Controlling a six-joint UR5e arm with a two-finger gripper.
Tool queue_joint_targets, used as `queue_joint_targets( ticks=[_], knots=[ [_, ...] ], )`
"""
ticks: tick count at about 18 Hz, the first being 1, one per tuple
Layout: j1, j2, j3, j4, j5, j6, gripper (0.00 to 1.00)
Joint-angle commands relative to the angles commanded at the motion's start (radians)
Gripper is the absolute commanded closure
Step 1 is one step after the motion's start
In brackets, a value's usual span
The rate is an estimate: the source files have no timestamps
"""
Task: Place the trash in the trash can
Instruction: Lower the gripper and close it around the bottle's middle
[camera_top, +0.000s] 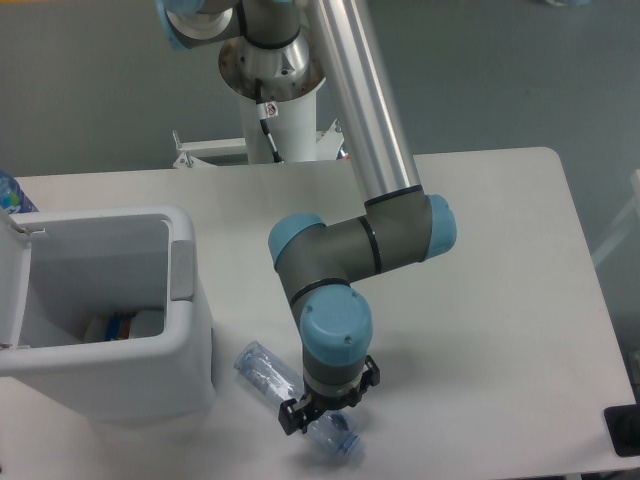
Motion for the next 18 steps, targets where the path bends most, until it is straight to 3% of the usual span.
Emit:
queue_joint_targets(
  ticks=[17, 18],
  knots=[
    [-0.032, -0.005, -0.012, -0.043, 0.025, -0.025, 0.00],
    [-0.032, -0.005, -0.012, -0.044, 0.025, -0.028, 0.04]
  ],
)
